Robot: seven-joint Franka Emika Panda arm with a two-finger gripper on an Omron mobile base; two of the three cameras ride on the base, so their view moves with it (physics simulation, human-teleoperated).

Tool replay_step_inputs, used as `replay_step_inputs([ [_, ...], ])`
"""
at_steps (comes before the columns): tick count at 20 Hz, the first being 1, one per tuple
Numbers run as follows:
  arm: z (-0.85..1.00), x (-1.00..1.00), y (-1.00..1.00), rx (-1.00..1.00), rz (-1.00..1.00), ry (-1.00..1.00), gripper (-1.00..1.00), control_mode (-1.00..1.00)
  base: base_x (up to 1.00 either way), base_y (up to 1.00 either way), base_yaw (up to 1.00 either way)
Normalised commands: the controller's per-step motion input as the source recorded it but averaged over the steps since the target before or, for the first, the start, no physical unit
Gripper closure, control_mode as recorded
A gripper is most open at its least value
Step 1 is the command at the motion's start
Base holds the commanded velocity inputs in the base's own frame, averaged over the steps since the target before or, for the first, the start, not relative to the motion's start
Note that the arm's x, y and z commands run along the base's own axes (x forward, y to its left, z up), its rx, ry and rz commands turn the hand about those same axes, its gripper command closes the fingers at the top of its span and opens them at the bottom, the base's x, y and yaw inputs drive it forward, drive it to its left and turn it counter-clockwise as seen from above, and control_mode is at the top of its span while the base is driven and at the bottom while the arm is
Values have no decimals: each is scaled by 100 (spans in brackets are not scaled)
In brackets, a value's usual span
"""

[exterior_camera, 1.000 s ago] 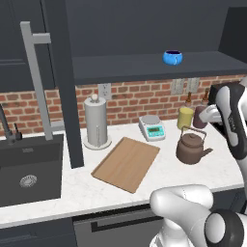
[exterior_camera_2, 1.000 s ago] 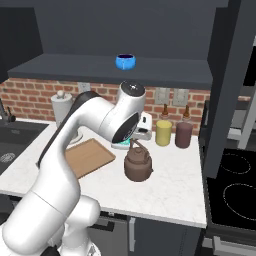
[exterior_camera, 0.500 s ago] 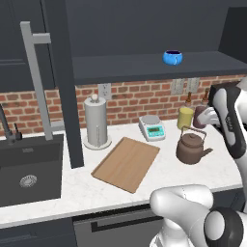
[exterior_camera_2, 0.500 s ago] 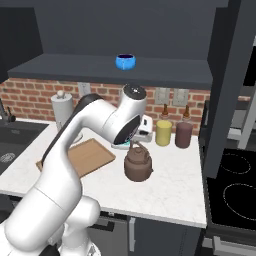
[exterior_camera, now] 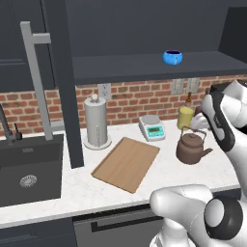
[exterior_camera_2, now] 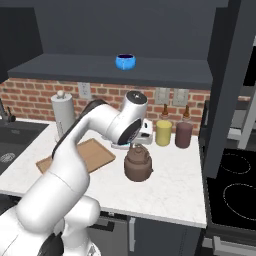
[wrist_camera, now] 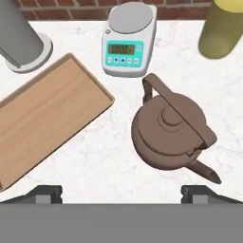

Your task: Pick the kettle from the counter and place it on the tray. Then pick the mug from the cabinet and place it on the tray. Then close the cabinet doors.

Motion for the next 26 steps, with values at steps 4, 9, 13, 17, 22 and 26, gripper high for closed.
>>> replay_step_inputs([
  [4, -20, 36, -23, -3, 1, 4, -100, -100, 0, 0, 0],
  [9, -12, 23, -31, 0, 2, 1, -100, -100, 0, 0, 0],
  [13, -16, 17, -20, 0, 3, 0, -100, -100, 0, 0, 0],
  [17, -26, 19, -3, 0, 4, 0, -100, -100, 0, 0, 0],
  [22, -21, 20, 0, 0, 3, 1, -100, -100, 0, 0, 0],
  [26, -10, 17, 0, 0, 3, 2, -100, -100, 0, 0, 0],
])
